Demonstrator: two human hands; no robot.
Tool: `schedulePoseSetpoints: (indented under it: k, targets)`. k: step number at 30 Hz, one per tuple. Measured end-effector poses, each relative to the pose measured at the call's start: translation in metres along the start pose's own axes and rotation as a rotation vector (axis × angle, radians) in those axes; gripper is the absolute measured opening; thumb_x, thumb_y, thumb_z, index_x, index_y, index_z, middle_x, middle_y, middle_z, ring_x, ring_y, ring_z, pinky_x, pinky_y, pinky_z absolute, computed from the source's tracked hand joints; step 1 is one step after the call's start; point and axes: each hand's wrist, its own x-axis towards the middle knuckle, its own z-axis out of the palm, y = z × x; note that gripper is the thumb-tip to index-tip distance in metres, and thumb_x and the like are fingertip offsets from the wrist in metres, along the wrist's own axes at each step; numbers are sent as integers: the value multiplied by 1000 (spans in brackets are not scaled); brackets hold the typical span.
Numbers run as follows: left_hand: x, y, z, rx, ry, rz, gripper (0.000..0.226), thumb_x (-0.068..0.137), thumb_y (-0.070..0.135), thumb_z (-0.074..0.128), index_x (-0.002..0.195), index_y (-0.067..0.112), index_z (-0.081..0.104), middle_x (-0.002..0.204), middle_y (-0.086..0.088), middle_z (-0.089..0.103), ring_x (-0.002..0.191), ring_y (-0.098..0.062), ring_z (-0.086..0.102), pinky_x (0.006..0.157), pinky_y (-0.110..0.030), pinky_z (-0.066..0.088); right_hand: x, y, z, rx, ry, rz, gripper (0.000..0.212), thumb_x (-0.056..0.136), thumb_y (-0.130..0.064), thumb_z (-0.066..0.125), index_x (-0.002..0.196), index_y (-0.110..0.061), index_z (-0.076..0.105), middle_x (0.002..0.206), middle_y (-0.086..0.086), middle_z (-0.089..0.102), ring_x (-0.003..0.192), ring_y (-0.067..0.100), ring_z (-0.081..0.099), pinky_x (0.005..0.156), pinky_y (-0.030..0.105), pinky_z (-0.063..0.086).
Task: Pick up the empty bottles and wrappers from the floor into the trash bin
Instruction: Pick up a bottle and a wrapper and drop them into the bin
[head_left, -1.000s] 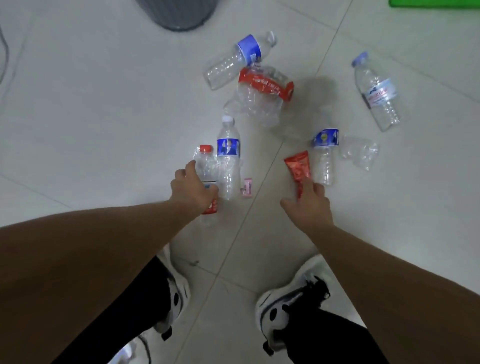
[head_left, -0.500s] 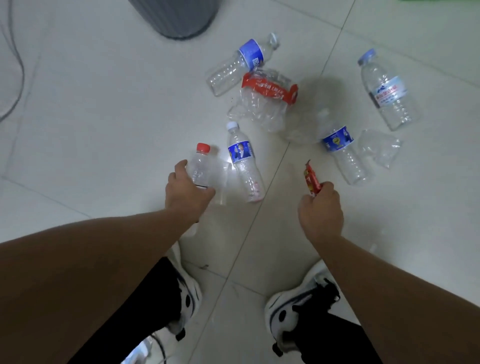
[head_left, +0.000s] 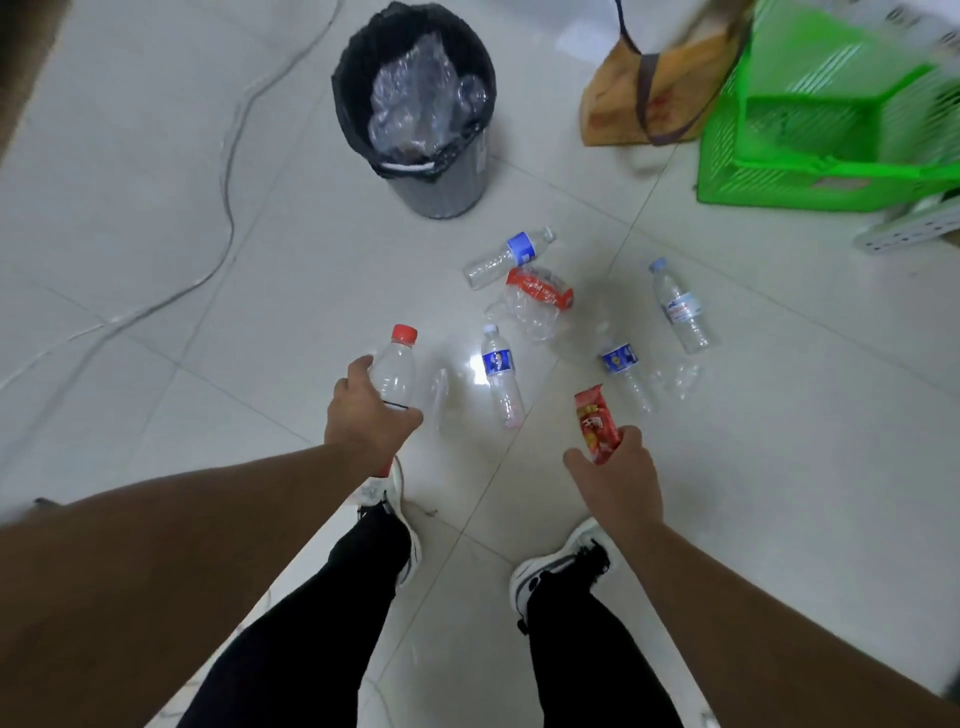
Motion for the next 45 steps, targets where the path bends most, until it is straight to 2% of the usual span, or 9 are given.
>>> schedulePoseSetpoints:
  k: [8,16,19,22,25,28,37,41,45]
  targets:
    - [41,-17,-48,-84,-126,-29,108,56,42,80,155,27,39,122,-7,65,101,-33,73,94,-51,62,-7,-64,31,-65,-104,-8,21,79,-43,67,91,-26,60,81,-1,70,72,19,68,63,32,51]
    - [148,-62,-51,-61,-187,13,108,56,42,77,157,27,40,122,-5,63,101,-23,70,88,-38,59,64,-91,133,21,-6,-24,28,88,-28,72,111,-17,58,105,12,66,82,28,67,71,39,55]
    - [195,-74,-30,-77,-179,59,105,57,40,76,155,26,42,120,0,65,99,-17,70,80,-31,55,116,-79,189,-23,-13,-6,44,88,-30,71,128,-14,59,119,17,64,95,37,68,88,50,58]
    - [246,-89,-1,-81,-168,58,102,58,40,76,154,27,42,122,0,63,98,-16,70,78,-32,54,172,-60,244,-103,-31,-7,79,96,-36,70,161,-13,31,146,25,47,126,49,55,109,56,46]
    - [293,-101,27,-100,-166,61,101,60,40,77,154,27,42,123,0,62,92,-10,68,68,-26,47,218,-47,285,-94,-27,-10,89,97,-34,72,166,-19,18,146,27,47,130,52,51,111,59,42]
    - [317,-107,38,-83,-158,79,101,60,40,77,154,24,43,116,4,63,87,-2,65,64,-22,45,236,-43,302,-92,-16,-3,82,90,-26,77,156,-16,30,136,25,54,122,50,57,105,57,47]
    - [226,-49,-32,-105,-167,50,92,69,28,83,152,25,43,119,-4,68,86,-15,73,71,-31,56,128,-115,192,73,-72,-114,74,83,-20,80,144,-20,39,95,-10,61,78,4,62,76,33,48]
    - [161,13,-85,-150,-162,78,90,72,23,86,152,23,45,112,0,68,83,-13,73,68,-29,55,72,-163,110,161,-77,-105,71,81,-23,81,140,-21,41,95,-13,61,79,5,64,60,25,46]
    - [109,79,-139,-221,-159,129,86,73,23,88,148,28,45,101,3,71,72,-6,73,55,-13,51,28,-215,38,211,-86,-134,71,81,-26,81,139,-23,39,96,-9,63,80,10,67,66,31,54]
